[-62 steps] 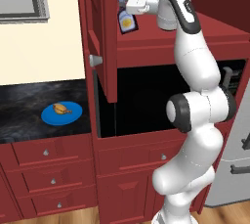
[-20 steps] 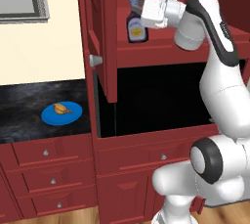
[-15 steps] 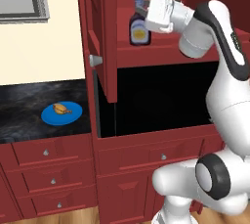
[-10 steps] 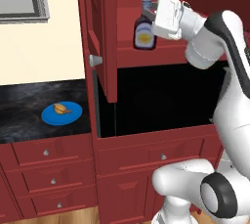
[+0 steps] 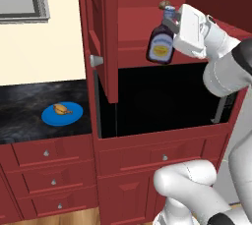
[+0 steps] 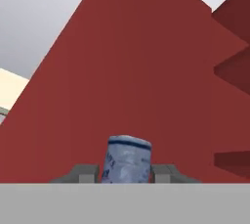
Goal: Pick the chicken drumstick from the plate and place it on the cutting board. Then pick the condiment bottle from the cabinet and place it next to the cutting board.
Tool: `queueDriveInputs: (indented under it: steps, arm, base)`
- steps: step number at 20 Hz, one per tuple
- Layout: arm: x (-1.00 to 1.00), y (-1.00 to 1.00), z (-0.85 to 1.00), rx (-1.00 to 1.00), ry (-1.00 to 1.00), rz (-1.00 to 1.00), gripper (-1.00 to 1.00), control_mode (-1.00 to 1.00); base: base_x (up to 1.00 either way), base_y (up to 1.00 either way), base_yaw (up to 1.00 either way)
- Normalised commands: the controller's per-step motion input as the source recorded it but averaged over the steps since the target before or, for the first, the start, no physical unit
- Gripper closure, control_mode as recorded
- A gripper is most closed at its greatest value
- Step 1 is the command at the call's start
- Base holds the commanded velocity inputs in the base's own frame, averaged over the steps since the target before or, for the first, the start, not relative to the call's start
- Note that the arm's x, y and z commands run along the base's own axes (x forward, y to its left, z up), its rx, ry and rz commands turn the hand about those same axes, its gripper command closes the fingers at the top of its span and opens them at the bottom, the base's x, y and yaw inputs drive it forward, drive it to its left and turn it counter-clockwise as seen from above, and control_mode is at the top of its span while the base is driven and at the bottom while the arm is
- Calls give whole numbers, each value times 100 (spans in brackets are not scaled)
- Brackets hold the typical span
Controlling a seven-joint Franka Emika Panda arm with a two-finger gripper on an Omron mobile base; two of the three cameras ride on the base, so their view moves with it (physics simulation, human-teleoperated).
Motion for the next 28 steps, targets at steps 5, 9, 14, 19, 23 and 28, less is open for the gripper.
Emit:
queueDriveInputs:
  steps: [5,9,14,19,23,28]
  arm:
    - [-82,-16,0,8,0,0,100,-100]
    - [-80,-15,0,7,0,0,100,-100]
    - [-79,-16,0,6,0,0,100,-100]
    - [-68,-22,0,1,0,0,100,-100]
    - [-62,-27,-2,0,0,0,100,-100]
    - [-66,-30,-7,0,0,0,100,-100]
  base:
    - [0,0,0]
    - [0,0,0]
    - [0,0,0]
    - [0,0,0]
    - [0,0,0]
    - [0,0,0]
